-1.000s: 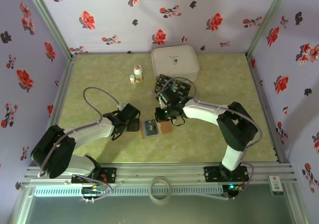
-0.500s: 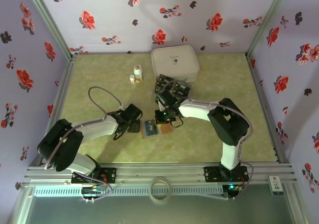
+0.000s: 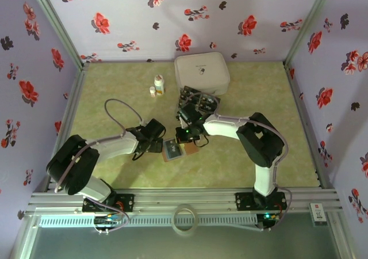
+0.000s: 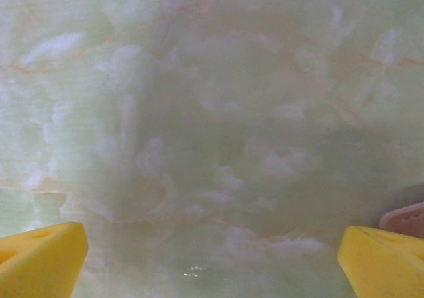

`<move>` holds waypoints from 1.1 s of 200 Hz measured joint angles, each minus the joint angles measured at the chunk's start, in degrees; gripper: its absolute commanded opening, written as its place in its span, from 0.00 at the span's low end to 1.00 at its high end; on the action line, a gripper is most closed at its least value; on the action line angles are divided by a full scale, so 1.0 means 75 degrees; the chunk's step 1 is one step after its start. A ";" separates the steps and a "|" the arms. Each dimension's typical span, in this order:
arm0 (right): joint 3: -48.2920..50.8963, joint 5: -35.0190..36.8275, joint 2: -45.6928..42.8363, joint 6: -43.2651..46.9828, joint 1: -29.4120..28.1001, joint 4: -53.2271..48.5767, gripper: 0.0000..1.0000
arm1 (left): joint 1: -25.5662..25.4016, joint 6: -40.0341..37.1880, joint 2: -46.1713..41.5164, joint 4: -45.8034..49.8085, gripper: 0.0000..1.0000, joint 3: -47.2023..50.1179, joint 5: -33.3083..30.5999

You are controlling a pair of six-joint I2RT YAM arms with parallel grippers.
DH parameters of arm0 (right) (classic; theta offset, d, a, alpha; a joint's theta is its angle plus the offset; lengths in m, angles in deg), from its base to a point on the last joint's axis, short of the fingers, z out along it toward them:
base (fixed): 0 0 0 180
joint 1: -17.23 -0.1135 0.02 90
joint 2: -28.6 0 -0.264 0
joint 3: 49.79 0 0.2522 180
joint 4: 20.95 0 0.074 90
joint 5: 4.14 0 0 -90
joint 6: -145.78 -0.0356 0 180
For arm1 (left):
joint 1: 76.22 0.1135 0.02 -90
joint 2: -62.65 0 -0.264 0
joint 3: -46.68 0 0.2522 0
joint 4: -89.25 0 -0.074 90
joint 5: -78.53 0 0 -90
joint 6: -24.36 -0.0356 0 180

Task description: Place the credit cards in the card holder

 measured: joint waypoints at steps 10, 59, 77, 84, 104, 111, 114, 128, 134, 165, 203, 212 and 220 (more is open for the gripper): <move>-0.0015 -0.0015 0.0006 -0.0003 -0.0017 0.0000 0.00 | 0.0000 -0.0003 0.0023 0.0017 1.00 -0.0023 0.0003; -0.0070 -0.0187 0.0108 -0.0061 -0.0128 0.0134 0.00 | 0.0000 -0.0041 0.0085 0.0044 1.00 -0.0070 0.0009; -0.0073 -0.0227 0.0134 -0.0090 -0.0172 0.0184 0.00 | 0.0000 -0.0058 0.0087 0.0044 1.00 -0.0070 0.0012; -0.0070 -0.0248 0.0134 -0.0102 -0.0184 0.0187 0.00 | 0.0000 -0.0058 0.0093 0.0044 1.00 -0.0070 0.0012; -0.0070 -0.0254 0.0134 -0.0172 -0.0198 0.0195 0.00 | 0.0000 -0.0067 0.0117 0.0047 1.00 -0.0093 0.0029; -0.0070 -0.0254 0.0134 -0.0175 -0.0198 0.0195 0.00 | 0.0000 -0.0085 0.0122 0.0050 1.00 -0.0099 0.0029; -0.0070 -0.0251 0.0134 -0.0175 -0.0195 0.0195 0.00 | 0.0000 -0.0085 0.0122 0.0050 1.00 -0.0102 0.0029; -0.0070 -0.0245 0.0119 -0.0175 -0.0195 0.0189 0.01 | 0.0000 -0.0093 0.0122 0.0064 1.00 -0.0111 0.0029; -0.0067 -0.0233 0.0090 -0.0175 -0.0195 0.0172 0.02 | 0.0000 -0.0108 0.0119 0.0076 1.00 -0.0117 0.0029; 0.0125 -0.0166 -0.0376 -0.0175 -0.0195 0.0172 0.03 | 0.0003 -0.0117 0.0032 0.0189 1.00 -0.0140 0.0032; 0.0650 -0.0122 -0.1029 -0.0216 -0.0195 0.0230 0.03 | 0.0020 -0.0105 -0.0274 0.0189 1.00 -0.0137 0.0251; 0.0793 -0.0122 -0.1096 -0.0236 -0.0195 0.0239 0.03 | 0.0020 -0.0090 -0.0425 0.0189 1.00 -0.0128 0.0321; 0.0906 -0.0122 -0.1119 -0.0262 -0.0198 0.0248 0.03 | 0.0020 -0.0070 -0.0554 0.0189 1.00 -0.0108 0.0376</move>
